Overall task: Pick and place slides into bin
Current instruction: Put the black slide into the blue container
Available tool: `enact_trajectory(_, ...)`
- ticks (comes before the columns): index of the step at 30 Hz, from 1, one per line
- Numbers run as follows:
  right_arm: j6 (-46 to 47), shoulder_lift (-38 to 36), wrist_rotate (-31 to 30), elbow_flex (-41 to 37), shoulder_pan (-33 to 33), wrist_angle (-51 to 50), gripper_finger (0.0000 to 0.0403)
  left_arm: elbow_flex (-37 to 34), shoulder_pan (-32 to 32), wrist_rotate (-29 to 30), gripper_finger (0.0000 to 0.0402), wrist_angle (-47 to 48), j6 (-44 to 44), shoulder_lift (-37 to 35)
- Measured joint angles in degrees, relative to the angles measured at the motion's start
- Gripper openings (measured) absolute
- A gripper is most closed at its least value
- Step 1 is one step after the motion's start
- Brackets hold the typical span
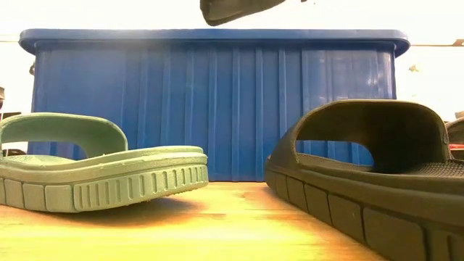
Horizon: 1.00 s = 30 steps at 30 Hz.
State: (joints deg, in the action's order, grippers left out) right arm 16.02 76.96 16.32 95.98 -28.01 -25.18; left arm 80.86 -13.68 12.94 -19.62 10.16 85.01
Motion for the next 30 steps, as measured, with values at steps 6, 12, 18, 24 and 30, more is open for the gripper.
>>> enact_trajectory(6,-5.35,-0.23,-4.93,0.09,-0.02,-0.28,0.008,-0.11,-0.1,0.18,0.0,6.29,0.01,-3.53)
enact_trajectory(12,-9.88,-0.6,-7.7,0.11,-0.13,-0.98,0.0118,-0.04,-0.45,-0.75,0.0,21.57,1.06,-8.58)
enact_trajectory(18,-10.52,-0.96,-9.09,0.24,-0.11,-1.34,0.013,-0.63,-3.04,-0.59,0.0,36.19,10.18,-11.89)
enact_trajectory(24,-10.7,-1.7,-10.81,0.24,-0.2,-1.57,0.0124,-0.66,-5.56,-0.94,0.0,45.16,18.61,-11.06)
enact_trajectory(30,-10.69,-3.42,-10.43,0.24,-0.13,-1.63,0.0112,-0.68,-8.51,-0.72,0.0,51.24,19.55,-7.61)
